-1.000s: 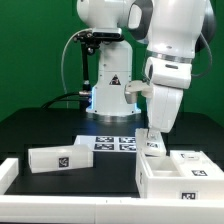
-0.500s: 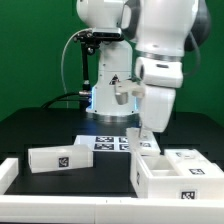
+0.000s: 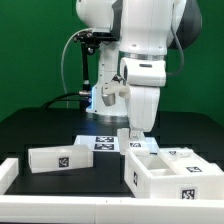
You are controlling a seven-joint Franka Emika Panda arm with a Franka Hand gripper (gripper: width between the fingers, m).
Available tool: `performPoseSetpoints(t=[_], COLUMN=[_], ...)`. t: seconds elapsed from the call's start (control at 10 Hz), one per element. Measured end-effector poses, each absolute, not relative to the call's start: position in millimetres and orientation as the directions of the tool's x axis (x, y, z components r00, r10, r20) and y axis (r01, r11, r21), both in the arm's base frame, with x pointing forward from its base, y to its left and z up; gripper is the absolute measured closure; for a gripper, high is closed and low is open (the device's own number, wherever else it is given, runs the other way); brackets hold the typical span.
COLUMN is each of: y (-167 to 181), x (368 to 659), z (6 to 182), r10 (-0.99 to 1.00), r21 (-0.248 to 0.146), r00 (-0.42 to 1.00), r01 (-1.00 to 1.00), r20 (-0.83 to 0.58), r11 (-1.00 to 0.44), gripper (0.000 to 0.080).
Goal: Assemble cabinet
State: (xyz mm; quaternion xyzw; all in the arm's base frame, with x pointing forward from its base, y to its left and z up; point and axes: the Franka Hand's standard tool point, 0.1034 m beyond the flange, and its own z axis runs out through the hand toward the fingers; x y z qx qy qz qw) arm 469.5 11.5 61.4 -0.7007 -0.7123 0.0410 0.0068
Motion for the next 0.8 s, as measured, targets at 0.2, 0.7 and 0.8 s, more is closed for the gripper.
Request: performPoseSetpoints(t=[0.2, 0.7, 0.8], y=[9.9, 12.3, 11.3], x=[468.7, 462.6, 462.6], z=[63.3, 58.7, 58.7], r10=[0.996, 0.999, 0.998], r21=[-0.073, -0.080, -0.080], r00=[-0.074, -0.020, -0.022], r01=[0.995, 0.997, 0.997], r20=[-0.042, -0.049, -0.052], r11=[0.071, 0.016, 0.018], gripper=[0.0732, 0.0732, 0.0732])
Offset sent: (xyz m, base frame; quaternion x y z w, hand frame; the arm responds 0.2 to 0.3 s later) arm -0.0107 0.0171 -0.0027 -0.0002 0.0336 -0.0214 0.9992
